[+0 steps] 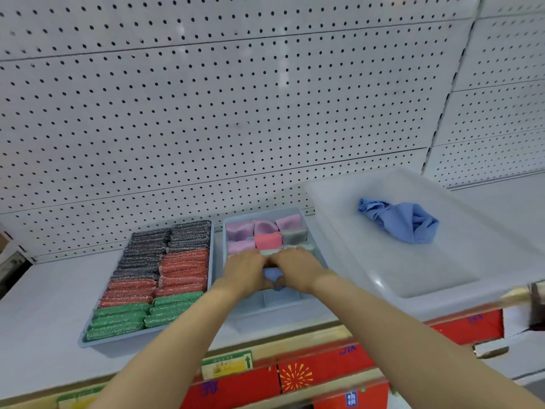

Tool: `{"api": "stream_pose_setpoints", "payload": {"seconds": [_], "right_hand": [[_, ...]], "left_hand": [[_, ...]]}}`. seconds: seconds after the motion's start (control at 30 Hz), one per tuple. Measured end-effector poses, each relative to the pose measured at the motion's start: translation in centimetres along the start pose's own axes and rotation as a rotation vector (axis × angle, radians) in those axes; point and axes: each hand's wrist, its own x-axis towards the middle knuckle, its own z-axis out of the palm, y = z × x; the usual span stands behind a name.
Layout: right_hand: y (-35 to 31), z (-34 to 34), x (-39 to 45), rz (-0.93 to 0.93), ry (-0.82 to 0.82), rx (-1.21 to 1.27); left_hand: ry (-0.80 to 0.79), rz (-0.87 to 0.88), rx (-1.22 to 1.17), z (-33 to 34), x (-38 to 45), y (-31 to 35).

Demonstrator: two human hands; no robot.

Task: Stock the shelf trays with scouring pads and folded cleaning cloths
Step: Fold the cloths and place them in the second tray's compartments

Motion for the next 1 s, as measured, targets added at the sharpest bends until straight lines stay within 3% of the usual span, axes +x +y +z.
{"api": "stream_pose_setpoints", "payload": {"seconds": [0.1, 0.27, 0.47, 0.67, 0.8, 1.0], "right_hand": [[0.4, -2.3, -0.8, 0.006, 0.088, -0.056], [4.3, -7.4, -4.4, 0.125, 0.321, -0.173], [12.2, -11.1, -8.9, 0.349, 0.359, -0.185], [19.9, -12.8, -10.9, 0.461, 0.327, -0.219], [24.7, -13.5, -10.6, 0.469, 0.327, -0.23], [30.4, -13.8, -8.8, 0.435, 0.288, -0.269]], "left_hand": [[-0.077, 0.02, -0.083, -3.2, 0.3, 0.3], [-0.017, 0.079, -0.016, -8.9, 3.1, 3.9], [0.051, 0.206, 0.119, -10.7, 8.1, 11.0], [0.097, 0.25, 0.204, -8.5, 17.2, 17.7], [0.037, 0.232, 0.353, -5.1, 23.5, 21.3], [-0.02, 0.358, 0.412, 1.5, 29.9, 24.3]]}}
